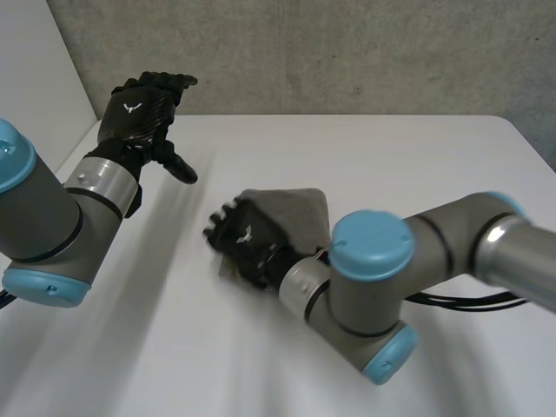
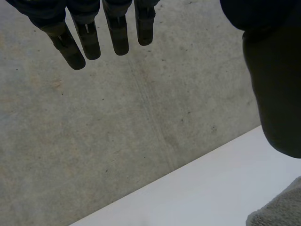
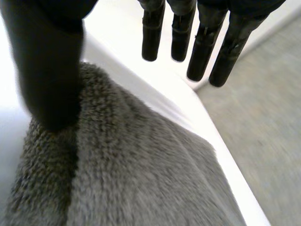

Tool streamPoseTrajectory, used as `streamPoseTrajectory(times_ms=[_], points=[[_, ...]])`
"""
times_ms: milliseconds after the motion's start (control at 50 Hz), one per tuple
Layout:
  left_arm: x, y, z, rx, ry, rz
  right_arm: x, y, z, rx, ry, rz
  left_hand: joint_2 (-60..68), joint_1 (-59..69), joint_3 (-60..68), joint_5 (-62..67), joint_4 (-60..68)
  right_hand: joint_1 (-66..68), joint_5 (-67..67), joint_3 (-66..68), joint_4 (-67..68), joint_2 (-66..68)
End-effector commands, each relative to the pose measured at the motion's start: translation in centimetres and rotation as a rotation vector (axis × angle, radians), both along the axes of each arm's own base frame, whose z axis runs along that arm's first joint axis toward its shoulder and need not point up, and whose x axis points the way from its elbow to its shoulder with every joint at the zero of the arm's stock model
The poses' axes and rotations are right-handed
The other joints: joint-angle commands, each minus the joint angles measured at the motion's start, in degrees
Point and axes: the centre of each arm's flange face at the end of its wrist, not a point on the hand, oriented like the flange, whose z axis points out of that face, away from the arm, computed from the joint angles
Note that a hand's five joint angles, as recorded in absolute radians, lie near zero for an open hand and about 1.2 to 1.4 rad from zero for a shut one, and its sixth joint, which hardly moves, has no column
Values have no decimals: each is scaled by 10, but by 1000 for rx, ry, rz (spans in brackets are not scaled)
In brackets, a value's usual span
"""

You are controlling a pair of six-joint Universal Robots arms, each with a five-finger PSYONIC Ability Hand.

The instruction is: Fold the towel.

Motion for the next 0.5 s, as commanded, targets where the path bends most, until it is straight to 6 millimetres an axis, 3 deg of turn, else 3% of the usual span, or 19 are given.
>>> streamPoseTrajectory(times_ms=[20,140,180,300,400,460,500], points=[[-11,2,-9,14,-2,-29,-51,-35,47,221,-222,-235,-35,-40,-28,-115,-41,-87,-70,-87,-83,-87],[-26,10,-24,58,1,-75,-75,-50,47,325,-281,-327,-35,-40,-28,-115,-41,-95,-78,-95,-92,-96],[-33,15,-39,101,-16,-97,-86,-61,44,382,-314,-375,-34,-38,-26,-113,-39,-95,-78,-95,-92,-96],[-46,26,-68,169,-56,-139,-92,-71,42,437,-349,-400,-34,-38,-26,-113,-39,-97,-80,-97,-94,-98],[-54,32,-106,251,-107,-163,-83,-83,10,502,-307,-417,-32,-36,-24,-112,-37,-110,-93,-110,-107,-111],[-54,32,-114,269,-116,-163,-81,-85,0,526,-286,-426,-32,-36,-24,-112,-37,-110,-93,-110,-107,-111],[-56,33,-126,292,-139,-166,-79,-88,-17,574,-244,-441,-32,-36,-24,-112,-37,-123,-106,-123,-120,-124]])
